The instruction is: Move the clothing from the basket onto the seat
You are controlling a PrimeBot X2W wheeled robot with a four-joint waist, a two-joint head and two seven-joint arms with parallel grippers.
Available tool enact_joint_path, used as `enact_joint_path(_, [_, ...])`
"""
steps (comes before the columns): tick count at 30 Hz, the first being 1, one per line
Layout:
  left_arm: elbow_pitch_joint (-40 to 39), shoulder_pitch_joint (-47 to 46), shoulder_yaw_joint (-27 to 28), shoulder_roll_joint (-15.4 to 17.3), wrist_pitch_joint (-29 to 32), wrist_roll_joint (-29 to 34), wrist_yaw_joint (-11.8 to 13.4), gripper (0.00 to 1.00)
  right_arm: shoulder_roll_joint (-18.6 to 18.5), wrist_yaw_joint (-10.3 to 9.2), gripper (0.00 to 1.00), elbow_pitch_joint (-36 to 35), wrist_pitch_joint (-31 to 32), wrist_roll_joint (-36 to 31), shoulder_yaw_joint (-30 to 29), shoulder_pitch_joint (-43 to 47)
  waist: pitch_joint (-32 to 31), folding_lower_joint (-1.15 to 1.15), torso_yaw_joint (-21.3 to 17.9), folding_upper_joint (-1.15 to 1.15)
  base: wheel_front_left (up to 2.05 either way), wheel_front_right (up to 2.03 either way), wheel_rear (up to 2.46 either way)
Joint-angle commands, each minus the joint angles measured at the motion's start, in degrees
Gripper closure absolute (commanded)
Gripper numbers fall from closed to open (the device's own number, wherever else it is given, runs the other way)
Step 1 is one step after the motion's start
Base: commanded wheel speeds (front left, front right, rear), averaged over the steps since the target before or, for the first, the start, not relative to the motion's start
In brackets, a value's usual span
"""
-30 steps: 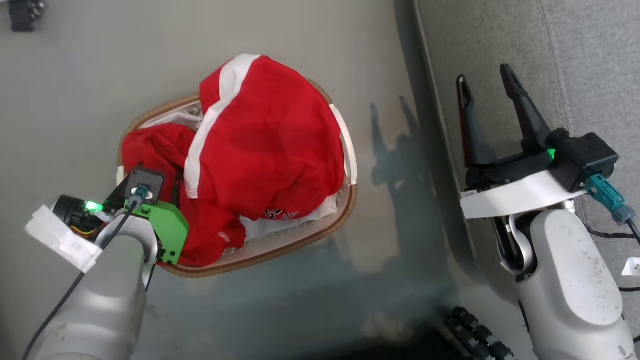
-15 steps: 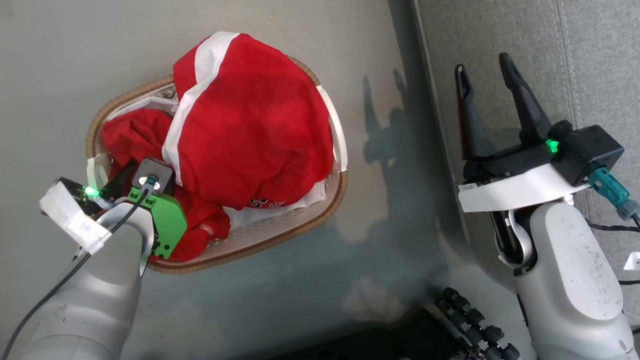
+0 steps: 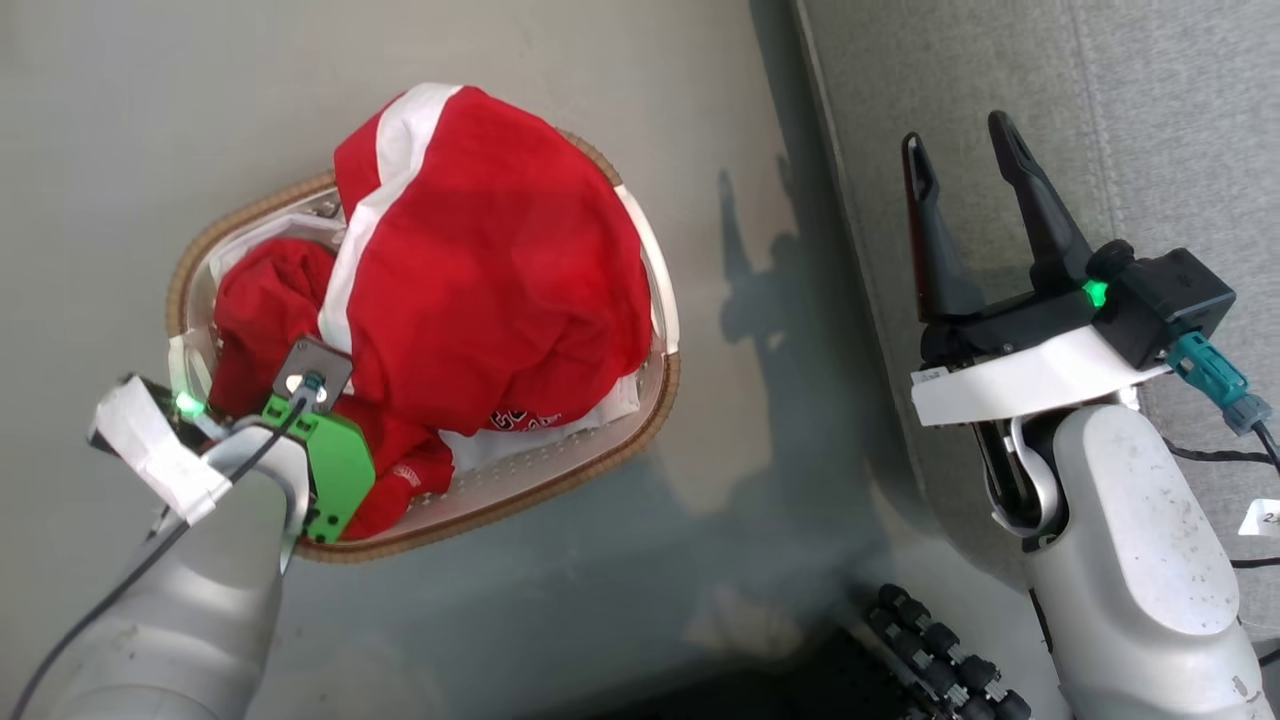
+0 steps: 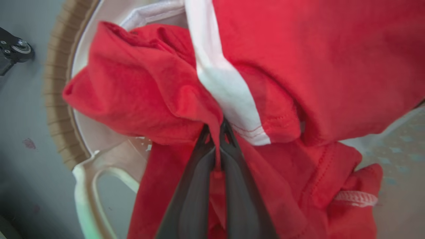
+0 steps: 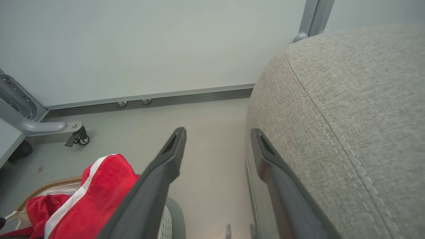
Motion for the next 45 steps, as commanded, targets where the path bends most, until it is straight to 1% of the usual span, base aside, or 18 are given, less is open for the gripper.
enact_joint_path(1, [0.1,1.5,0.8,-0.5,-0.7,-1.5,0.2,1.00,-0.2,-0.02,0.00,0.4,-0.1,-0.3,-0.2,0.5,-2.7,0.00,0.1,0.00,0.00,0.00,0.00])
enact_joint_path(5, [0.1,4.1,2.4,-2.6,-2.1,-4.1,0.2,1.00,-0.2,-0.02,0.00,1.4,-0.1,-0.7,-1.2,2.3,-7.2,0.00,0.8,0.00,0.00,0.00,0.00])
enact_joint_path(12, [-1.1,9.7,4.1,-5.0,-3.1,-7.3,0.8,1.00,-0.2,-0.02,0.00,3.6,-0.1,-1.6,-1.7,5.7,-15.9,0.00,2.2,0.00,0.00,0.00,0.00])
enact_joint_path(15, [-5.3,12.7,5.7,-5.9,-3.1,-9.2,1.0,1.00,-0.2,-0.02,0.00,4.5,-0.1,-1.3,-2.6,7.5,-19.8,0.00,2.9,0.00,0.00,0.00,0.00])
enact_joint_path(20, [-12.8,17.8,7.3,-6.1,-3.0,-11.3,1.0,1.00,-0.2,-0.02,0.00,5.8,-0.1,-2.7,-3.3,10.3,-25.6,0.00,4.0,0.00,0.00,0.00,0.00])
enact_joint_path(27, [-24.8,24.2,9.1,-7.1,-3.0,-12.4,1.2,1.00,-0.2,-0.02,0.00,7.3,-0.1,-3.7,-3.7,14.9,-33.3,0.00,5.7,0.00,0.00,0.00,0.00])
enact_joint_path(32, [-33.9,27.7,10.8,-7.8,-3.0,-13.4,1.5,1.00,-0.2,-0.02,0.00,7.8,-0.1,-3.7,-3.3,17.4,-37.3,0.00,6.5,0.00,0.00,0.00,0.00])
enact_joint_path(34, [-37.9,28.8,11.3,-8.0,-3.0,-14.3,1.2,1.00,-0.2,-0.02,0.00,7.6,-0.1,-3.6,-3.2,18.4,-38.7,0.00,6.9,0.00,0.00,0.00,0.00])
enact_joint_path(40, [-49.3,31.6,10.2,-8.3,-3.0,-15.8,0.6,1.00,-0.2,-0.02,0.00,8.0,-0.1,-4.0,-2.6,20.9,-42.5,0.00,7.5,0.00,0.00,0.00,0.00])
enact_joint_path(45, [-55.4,31.3,8.6,-8.3,-3.0,-18.5,1.6,1.00,-0.2,-0.02,0.00,8.1,-0.1,-3.9,-2.0,21.7,-43.7,0.00,7.7,0.00,0.00,0.00,0.00])
